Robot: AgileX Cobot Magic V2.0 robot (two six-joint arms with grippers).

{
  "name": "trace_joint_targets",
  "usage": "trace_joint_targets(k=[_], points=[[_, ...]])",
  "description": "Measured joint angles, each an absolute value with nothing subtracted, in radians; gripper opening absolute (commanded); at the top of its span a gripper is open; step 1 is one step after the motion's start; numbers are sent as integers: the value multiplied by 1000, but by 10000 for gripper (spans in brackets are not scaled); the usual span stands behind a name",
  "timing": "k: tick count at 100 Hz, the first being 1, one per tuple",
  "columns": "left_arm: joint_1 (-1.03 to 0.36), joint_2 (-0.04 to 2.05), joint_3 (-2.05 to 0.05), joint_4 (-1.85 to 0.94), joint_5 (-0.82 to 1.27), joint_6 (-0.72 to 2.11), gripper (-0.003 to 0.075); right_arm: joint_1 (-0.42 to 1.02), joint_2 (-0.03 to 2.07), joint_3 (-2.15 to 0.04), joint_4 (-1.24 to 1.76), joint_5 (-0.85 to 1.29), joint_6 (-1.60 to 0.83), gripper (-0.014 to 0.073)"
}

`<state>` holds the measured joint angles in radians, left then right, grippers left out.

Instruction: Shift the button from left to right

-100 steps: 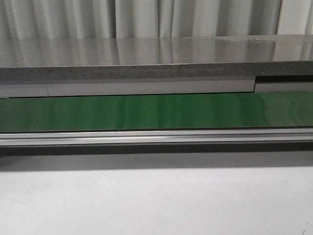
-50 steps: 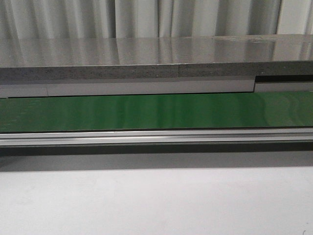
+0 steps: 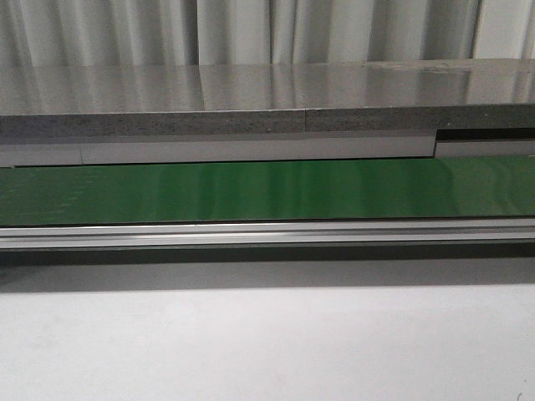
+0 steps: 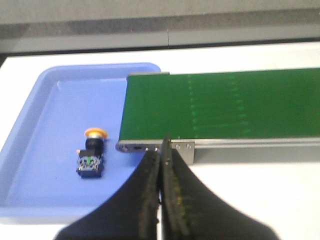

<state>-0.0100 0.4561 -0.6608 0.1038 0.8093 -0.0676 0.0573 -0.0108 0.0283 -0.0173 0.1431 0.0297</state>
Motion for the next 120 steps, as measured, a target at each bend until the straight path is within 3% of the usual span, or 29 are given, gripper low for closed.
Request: trace_joint_targets(k=[53,62,79,86,120], points=[[-10,545,-741,27,915,-68,-13,57,-11,28,-17,143,30,-67],[-10,545,-741,26,917,-68,79,57,-11,28,-17,143,30,-67],[-10,545,-741,26,938,-68,462,57,-11,28,-17,143,30,-67],[-10,545,-741,25,943,-68,557,57,-11,28,-17,143,30,-67],[-10,549,-749,14,955,-68,578,57,-11,28,-17,143,30,-67]])
